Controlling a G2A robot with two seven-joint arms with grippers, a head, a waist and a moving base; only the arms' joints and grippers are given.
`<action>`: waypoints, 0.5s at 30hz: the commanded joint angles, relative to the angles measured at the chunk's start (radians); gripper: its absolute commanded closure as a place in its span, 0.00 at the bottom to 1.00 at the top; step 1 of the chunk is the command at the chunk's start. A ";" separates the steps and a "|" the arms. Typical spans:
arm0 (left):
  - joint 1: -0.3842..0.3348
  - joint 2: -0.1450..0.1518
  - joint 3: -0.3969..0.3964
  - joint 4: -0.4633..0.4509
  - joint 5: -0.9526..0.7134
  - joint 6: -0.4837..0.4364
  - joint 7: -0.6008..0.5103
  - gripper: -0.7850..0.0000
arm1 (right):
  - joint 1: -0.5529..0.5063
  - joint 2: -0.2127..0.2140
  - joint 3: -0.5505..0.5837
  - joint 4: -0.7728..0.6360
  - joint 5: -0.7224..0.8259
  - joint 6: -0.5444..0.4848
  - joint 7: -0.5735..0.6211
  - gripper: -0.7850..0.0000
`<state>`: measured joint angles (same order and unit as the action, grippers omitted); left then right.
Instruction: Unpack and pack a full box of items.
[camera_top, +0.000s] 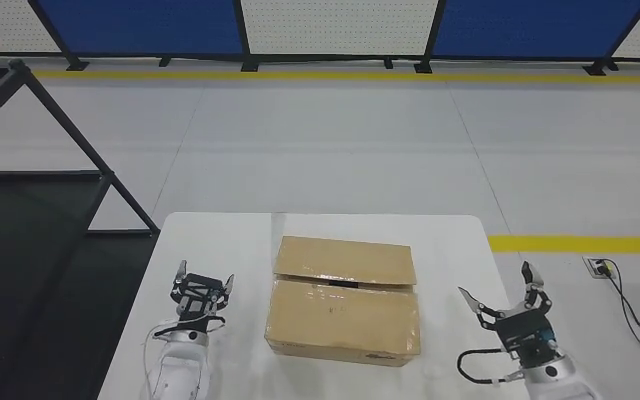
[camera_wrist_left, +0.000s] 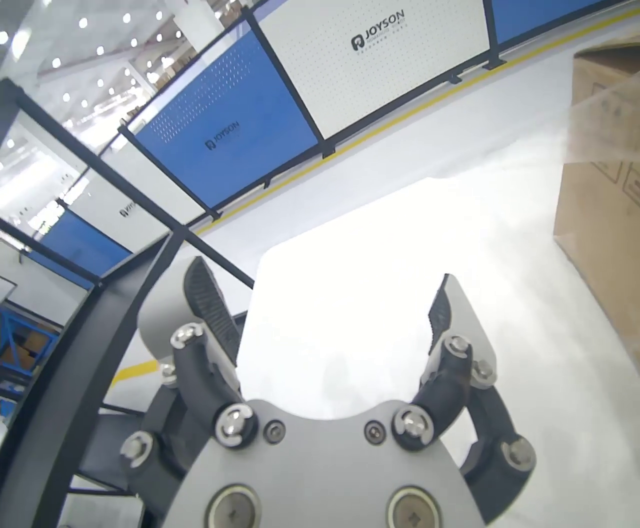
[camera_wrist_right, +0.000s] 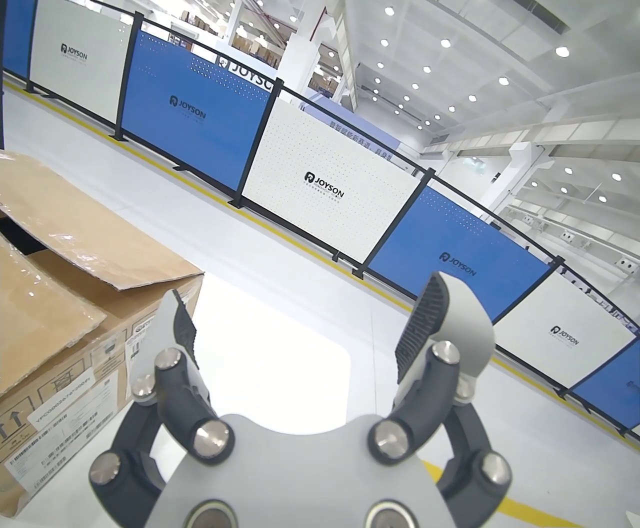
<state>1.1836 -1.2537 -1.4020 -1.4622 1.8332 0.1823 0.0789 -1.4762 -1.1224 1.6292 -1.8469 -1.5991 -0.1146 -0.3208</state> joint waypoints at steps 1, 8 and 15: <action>-0.051 0.000 0.015 0.067 0.050 -0.001 0.050 0.00 | 0.005 -0.002 -0.009 0.007 -0.001 0.003 0.006 0.00; -0.197 -0.005 0.090 0.260 0.234 -0.020 0.124 0.00 | -0.019 -0.007 -0.009 0.009 0.011 0.038 0.014 0.00; -0.325 -0.023 0.184 0.426 0.352 0.026 0.215 0.00 | -0.072 -0.011 0.007 -0.033 0.010 0.075 0.022 0.00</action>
<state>0.8746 -1.2729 -1.2358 -1.0597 2.1701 0.2011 0.2706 -1.5416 -1.1328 1.6350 -1.8729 -1.5883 -0.0444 -0.3013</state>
